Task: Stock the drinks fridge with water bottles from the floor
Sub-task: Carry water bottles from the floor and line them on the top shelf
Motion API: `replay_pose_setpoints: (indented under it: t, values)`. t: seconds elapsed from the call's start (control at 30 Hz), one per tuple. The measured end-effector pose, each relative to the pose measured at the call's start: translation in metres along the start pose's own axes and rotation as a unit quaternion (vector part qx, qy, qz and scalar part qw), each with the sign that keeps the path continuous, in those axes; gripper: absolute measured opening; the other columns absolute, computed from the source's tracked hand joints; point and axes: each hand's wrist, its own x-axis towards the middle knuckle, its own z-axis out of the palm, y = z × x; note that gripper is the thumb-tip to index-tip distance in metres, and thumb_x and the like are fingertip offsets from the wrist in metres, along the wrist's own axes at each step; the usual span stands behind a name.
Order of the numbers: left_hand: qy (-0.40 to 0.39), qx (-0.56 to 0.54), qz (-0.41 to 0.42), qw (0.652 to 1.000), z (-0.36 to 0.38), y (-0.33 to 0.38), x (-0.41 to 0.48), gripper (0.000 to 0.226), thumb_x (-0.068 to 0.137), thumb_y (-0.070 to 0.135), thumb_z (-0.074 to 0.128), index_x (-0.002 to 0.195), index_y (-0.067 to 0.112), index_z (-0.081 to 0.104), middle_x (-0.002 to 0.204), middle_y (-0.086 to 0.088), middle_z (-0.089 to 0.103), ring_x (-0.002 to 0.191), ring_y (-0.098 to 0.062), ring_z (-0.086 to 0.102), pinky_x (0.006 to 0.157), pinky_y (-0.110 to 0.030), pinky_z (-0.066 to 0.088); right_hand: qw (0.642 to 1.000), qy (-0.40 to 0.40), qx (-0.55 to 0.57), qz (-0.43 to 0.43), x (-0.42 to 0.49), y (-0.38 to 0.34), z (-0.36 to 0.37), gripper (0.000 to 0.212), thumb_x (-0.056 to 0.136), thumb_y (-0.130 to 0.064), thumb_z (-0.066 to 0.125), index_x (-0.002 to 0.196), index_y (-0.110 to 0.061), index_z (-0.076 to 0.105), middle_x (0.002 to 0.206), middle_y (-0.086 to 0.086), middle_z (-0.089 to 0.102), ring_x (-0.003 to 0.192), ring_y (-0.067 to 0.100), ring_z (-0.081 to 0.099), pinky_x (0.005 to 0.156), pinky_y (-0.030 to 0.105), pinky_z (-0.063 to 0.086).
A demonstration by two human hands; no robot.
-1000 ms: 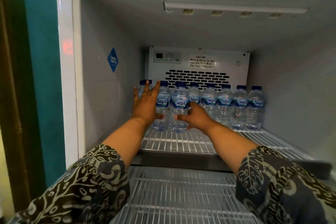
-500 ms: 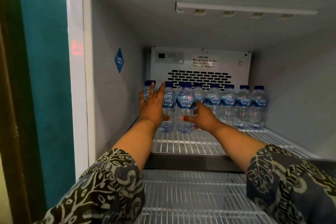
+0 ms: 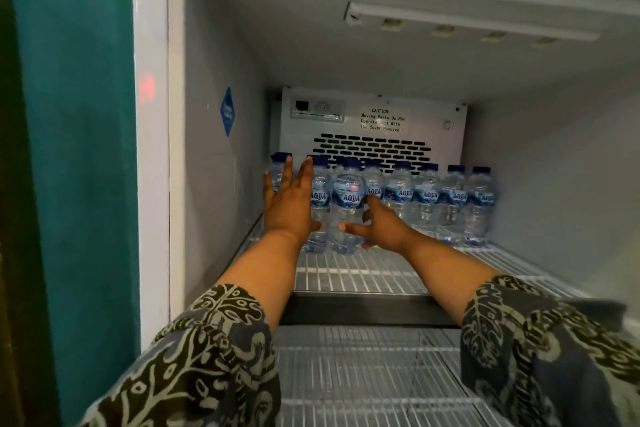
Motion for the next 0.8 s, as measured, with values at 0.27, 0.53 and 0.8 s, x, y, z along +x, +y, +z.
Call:
replay_pose_setpoints:
  t: [0.27, 0.53, 0.8]
  values:
    - [-0.033, 0.038, 0.036, 0.998, -0.035, 0.009, -0.043, 0.084, 0.093, 0.047, 0.046, 0.15, 0.019, -0.009, 0.16, -0.002, -0.008, 0.145, -0.018, -0.016, 0.115, -0.044, -0.012, 0.98, -0.015, -0.199, 0.023, -0.027, -0.014, -0.033, 0.072, 0.09, -0.05, 0.053, 0.144, -0.007, 0.032, 0.149, 0.011, 0.037, 0.132, 0.029, 0.041, 0.104, 0.033, 0.036]
    - [0.011, -0.016, -0.017, 1.0, -0.05, 0.045, -0.194, 0.084, 0.082, 0.071, 0.013, 0.151, 0.023, 0.008, 0.159, 0.005, 0.006, 0.147, -0.013, -0.007, 0.117, -0.039, -0.006, 0.973, 0.106, -0.104, -0.177, -0.169, -0.012, -0.022, 0.056, 0.093, -0.045, 0.049, 0.137, -0.013, 0.042, 0.141, 0.009, 0.044, 0.132, 0.027, 0.038, 0.105, 0.037, 0.035]
    - [-0.112, 0.008, -0.147, 0.983, -0.04, 0.076, -0.413, 0.09, 0.072, 0.072, 0.001, 0.151, 0.028, 0.007, 0.159, 0.009, 0.003, 0.137, -0.002, -0.017, 0.115, -0.035, -0.01, 0.958, -0.073, -0.061, -0.271, -0.317, 0.034, 0.062, 0.061, 0.094, -0.049, 0.042, 0.147, -0.023, 0.026, 0.156, -0.002, 0.022, 0.147, 0.014, 0.002, 0.118, 0.037, 0.001]
